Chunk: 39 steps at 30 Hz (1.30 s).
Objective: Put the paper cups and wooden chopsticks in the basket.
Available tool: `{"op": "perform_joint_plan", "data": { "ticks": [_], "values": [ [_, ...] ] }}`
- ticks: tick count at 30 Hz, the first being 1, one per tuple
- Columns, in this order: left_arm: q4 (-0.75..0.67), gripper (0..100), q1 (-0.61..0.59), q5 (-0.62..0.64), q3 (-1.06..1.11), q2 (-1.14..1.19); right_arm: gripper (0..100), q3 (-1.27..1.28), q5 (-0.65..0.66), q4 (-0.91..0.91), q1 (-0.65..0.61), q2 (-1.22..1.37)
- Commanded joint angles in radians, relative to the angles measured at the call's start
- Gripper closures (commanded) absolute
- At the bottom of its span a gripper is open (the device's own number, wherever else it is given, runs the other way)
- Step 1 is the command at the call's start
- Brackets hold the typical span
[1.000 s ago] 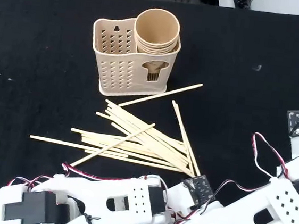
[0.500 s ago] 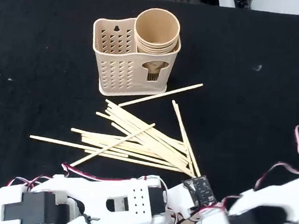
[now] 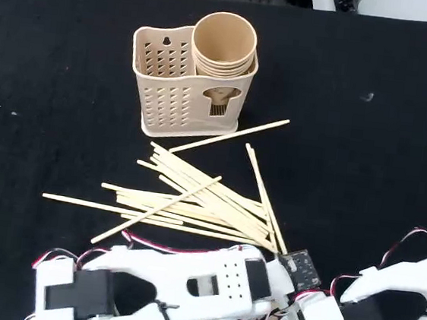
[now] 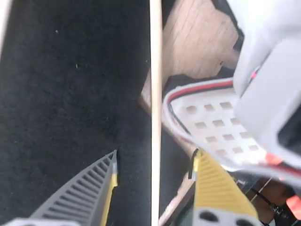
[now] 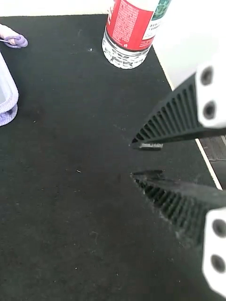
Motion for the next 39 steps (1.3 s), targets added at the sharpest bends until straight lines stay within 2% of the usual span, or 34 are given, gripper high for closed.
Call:
{"op": "perform_joint_plan", "data": {
  "ticks": [1,9,14,17,20,28,34,39],
  "values": [
    [-0.021,73,0.079,-0.028,-0.021,0.058,91.0,-0.047,-0.005,0.005,0.011,0.001],
    [-0.044,74,0.077,-0.026,-0.004,0.061,91.0,-0.053,-0.005,0.005,0.011,0.001],
    [-0.049,86,0.088,-0.034,0.013,0.068,91.0,-0.053,-0.003,0.005,0.012,0.001],
    [-0.054,82,0.114,-0.028,0.035,0.060,91.0,-0.054,-0.003,0.003,0.021,0.001],
    [-0.130,76,0.139,-0.025,0.077,0.060,91.0,-0.054,-0.003,0.003,0.023,0.001],
    [-0.147,76,0.130,-0.006,0.099,-0.002,91.0,-0.054,-0.003,0.002,0.023,0.001],
    [-0.101,76,0.042,-0.023,0.085,-0.018,91.0,-0.054,-0.003,0.003,0.023,0.001],
    [-0.057,77,-0.200,-0.135,0.044,-0.091,91.0,-0.054,-0.005,0.005,0.020,0.001]
  ]
}}
